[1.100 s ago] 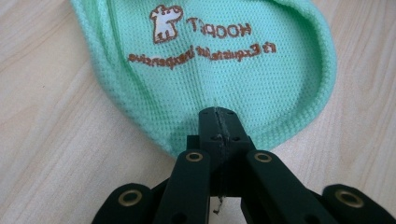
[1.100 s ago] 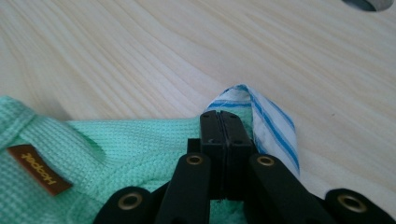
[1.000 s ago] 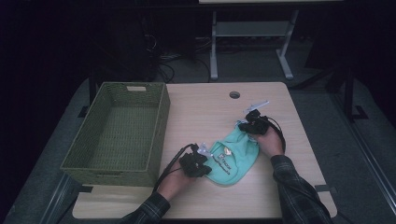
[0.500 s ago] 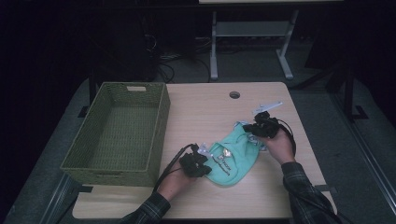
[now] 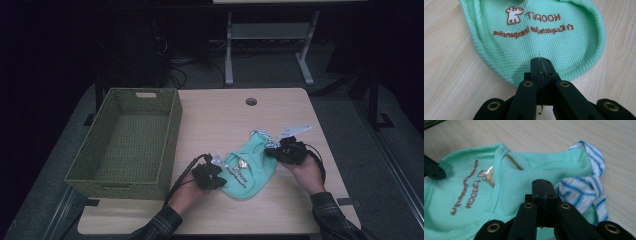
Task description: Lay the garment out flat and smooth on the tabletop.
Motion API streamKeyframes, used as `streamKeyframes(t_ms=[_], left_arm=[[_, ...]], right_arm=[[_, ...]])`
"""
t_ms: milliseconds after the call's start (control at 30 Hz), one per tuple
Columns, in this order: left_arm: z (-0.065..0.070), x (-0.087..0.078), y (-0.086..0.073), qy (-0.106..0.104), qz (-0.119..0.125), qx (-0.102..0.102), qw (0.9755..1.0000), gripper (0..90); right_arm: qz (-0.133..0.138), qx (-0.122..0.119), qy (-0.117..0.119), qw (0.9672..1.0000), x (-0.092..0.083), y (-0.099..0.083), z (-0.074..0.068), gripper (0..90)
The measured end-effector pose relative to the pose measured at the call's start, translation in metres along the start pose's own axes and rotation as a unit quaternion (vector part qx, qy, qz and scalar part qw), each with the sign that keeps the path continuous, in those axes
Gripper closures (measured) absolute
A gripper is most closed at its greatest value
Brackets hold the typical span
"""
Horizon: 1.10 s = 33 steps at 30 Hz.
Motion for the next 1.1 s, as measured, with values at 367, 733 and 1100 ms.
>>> streamKeyframes(t_ms=[367,733,1100], left_arm=[[0.0,0.0,0.0,-0.001,0.0,-0.001,1.0,89.5],[-0.001,-0.001,0.002,-0.003,-0.004,-0.004,1.0,89.5],[-0.045,-0.019,0.057,0.014,0.053,-0.012,0.9984,89.7]], right_arm=[[-0.01,0.015,0.02,0.9996,-0.002,-0.038,-0.028,89.8],[-0.037,-0.004,0.021,0.9991,0.011,-0.051,-0.038,89.9],[-0.037,-0.007,0.021,0.9991,0.011,-0.051,-0.038,89.9]])
Point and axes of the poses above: each handheld gripper's, and its own axes: x roughly forward along the jaws, y roughly out of its top, z roughly to its right, the point moved 8 cm from there along x, roughly forward along the jaws, and after that the axes turned 6 degrees about -z, right-handed, at the moved point
